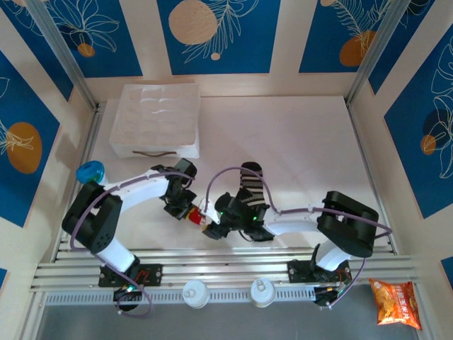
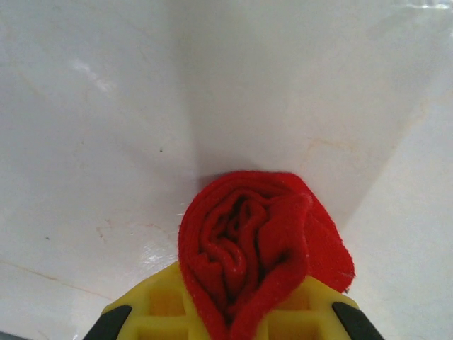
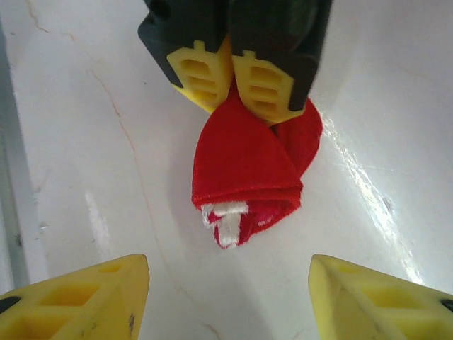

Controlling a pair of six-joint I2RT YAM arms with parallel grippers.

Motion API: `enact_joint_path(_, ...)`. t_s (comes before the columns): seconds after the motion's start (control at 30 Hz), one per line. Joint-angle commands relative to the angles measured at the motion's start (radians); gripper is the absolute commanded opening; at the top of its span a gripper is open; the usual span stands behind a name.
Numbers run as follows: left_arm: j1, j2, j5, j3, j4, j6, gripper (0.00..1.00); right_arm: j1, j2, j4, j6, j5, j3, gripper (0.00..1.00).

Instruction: Roll the socks

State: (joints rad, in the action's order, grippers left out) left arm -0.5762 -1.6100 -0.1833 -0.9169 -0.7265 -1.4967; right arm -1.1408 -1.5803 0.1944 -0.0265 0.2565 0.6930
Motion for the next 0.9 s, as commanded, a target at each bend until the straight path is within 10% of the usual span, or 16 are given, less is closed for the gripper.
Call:
enact_joint_path(0.0,0.034,-0.090,0.018,-0.015,-0.132,0.052,0.00,-0.028,-0.058,0.073,-0.077,0.090,0.065,0.61)
enact_joint_path(0.43,0.059,-0.183,-0.035,-0.090,-0.156,0.137,0.00,-0.045,-0.266,0.088,-0.173,0.182,0.181,0.57)
enact_joint_path(0.67,0.065,-0.137,-0.035,-0.114,-0.137,0.141,0.00,-0.028,-0.304,0.026,-0.088,0.182,0.176,0.11)
enact_joint_path(0.87,0.073,0.037,0.008,-0.080,-0.068,0.097,0.57,0.027,-0.276,-0.002,0.028,0.033,0.132,0.00)
